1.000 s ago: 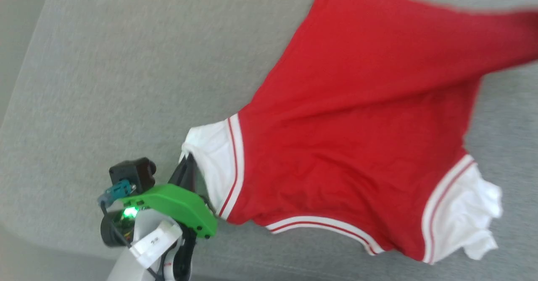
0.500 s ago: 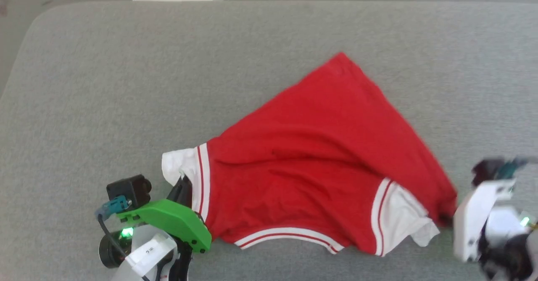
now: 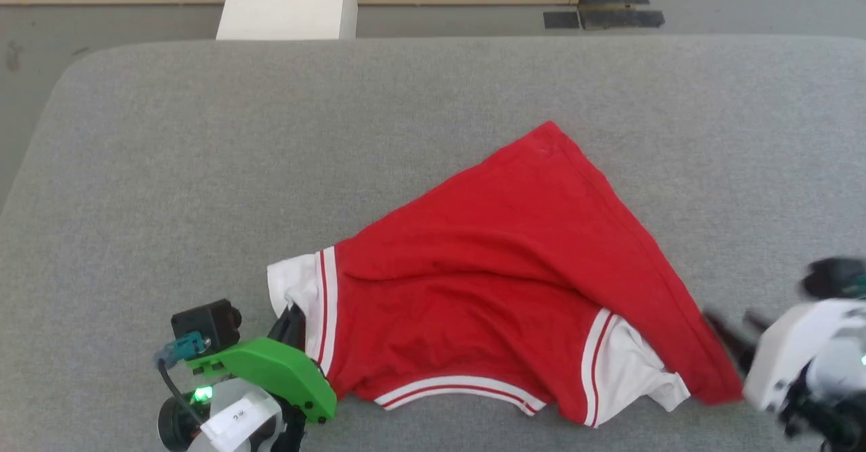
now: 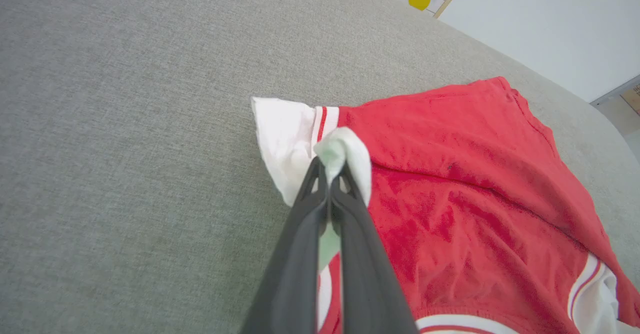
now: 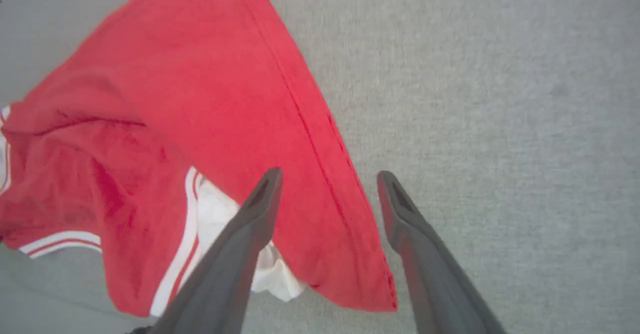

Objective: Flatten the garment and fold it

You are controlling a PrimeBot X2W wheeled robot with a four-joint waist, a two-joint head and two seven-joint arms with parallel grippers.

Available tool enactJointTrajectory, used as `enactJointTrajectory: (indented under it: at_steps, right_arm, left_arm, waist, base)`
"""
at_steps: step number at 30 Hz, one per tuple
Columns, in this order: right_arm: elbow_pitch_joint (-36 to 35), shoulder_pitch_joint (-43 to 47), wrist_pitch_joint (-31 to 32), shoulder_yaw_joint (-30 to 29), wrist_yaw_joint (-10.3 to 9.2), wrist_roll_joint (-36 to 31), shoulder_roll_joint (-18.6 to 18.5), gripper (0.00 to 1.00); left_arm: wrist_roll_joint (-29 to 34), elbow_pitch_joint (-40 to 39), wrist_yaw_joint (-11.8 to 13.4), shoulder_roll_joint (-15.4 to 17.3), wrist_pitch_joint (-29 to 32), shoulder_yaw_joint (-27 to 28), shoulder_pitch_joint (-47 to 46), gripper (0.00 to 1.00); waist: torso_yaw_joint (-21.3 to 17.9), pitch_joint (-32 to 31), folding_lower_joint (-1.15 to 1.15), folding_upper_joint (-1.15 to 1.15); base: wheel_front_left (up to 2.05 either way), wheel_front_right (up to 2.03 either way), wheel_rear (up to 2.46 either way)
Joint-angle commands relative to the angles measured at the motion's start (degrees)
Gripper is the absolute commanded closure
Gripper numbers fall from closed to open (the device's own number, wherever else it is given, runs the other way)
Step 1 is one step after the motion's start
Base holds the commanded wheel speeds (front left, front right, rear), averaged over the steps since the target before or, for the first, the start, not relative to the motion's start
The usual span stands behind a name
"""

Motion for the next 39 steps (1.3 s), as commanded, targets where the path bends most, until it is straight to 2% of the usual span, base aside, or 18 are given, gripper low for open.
enactJointTrajectory:
  at_steps: [1, 6, 11, 16, 18, 21, 26, 34, 39]
  right_arm:
    - [-1.99, -1.41, -3.10, -1.36, -0.08, 0.74, 0.63, 0.00]
    - [-6.78, -4.03, -15.44, -4.28, -0.08, 0.87, 1.35, 0.00]
    - [-7.16, -6.05, -26.99, -4.64, -0.08, 0.22, 2.06, 0.00]
    - [-3.23, -9.91, -32.70, -1.81, -0.08, -1.62, 2.32, 0.00]
    - [-1.86, -12.16, -32.56, -0.63, -0.08, -2.31, 1.80, 0.00]
    - [0.65, -17.16, -30.51, 1.47, -0.08, -3.41, 0.46, 0.00]
    - [5.29, -26.93, -22.64, 7.02, -0.08, -5.62, -3.57, 0.00]
    - [13.13, -43.19, -0.80, 18.24, -0.08, -7.32, -11.35, 0.00]
    - [15.79, -49.40, 11.81, 24.91, -0.08, -7.19, -14.27, 0.00]
  left_arm:
    - [-0.71, -0.13, 0.37, 0.37, -0.09, 0.25, 0.84, 1.00]
    - [-0.71, -0.71, 0.64, 0.68, 0.02, 0.25, 1.34, 1.00]
    - [-0.65, -1.04, 0.78, 0.72, 0.05, -0.04, 1.46, 1.00]
    - [-0.41, -1.60, 0.71, 0.45, 0.18, -0.92, 0.70, 1.00]
    - [-0.19, -1.76, 0.56, 0.27, 0.14, -1.38, 0.01, 1.00]
    - [0.45, -2.28, 0.32, 0.08, 0.19, -2.27, -1.38, 1.00]
    - [1.87, -3.92, 0.23, -0.13, 0.20, -3.56, -4.02, 1.00]
    - [3.27, -6.07, 0.36, -1.21, -0.30, -4.80, -8.23, 1.00]
    - [3.51, -6.04, 0.06, -2.11, -0.92, -5.59, -9.87, 1.00]
  waist:
    - [-0.23, -0.86, 0.00, 0.00]
    - [-0.30, -1.35, 0.00, 0.00]
    - [0.14, -1.47, 0.00, 0.00]
    - [2.18, 0.76, 0.00, 0.00]
    - [3.25, 2.08, 0.00, 0.00]
    - [5.11, 4.88, 0.00, 0.00]
    - [8.34, 9.96, 0.00, 0.00]
    - [13.59, 18.06, 0.00, 0.00]
    - [15.60, 21.57, 0.00, 0.00]
  base:
    - [0.00, 0.00, 0.00]
    - [0.00, 0.00, 0.00]
    - [0.00, 0.00, 0.00]
    - [0.00, 0.00, 0.00]
    - [0.00, 0.00, 0.00]
    - [0.00, 0.00, 0.00]
    - [0.00, 0.00, 0.00]
    - [0.00, 0.00, 0.00]
    - [0.00, 0.00, 0.00]
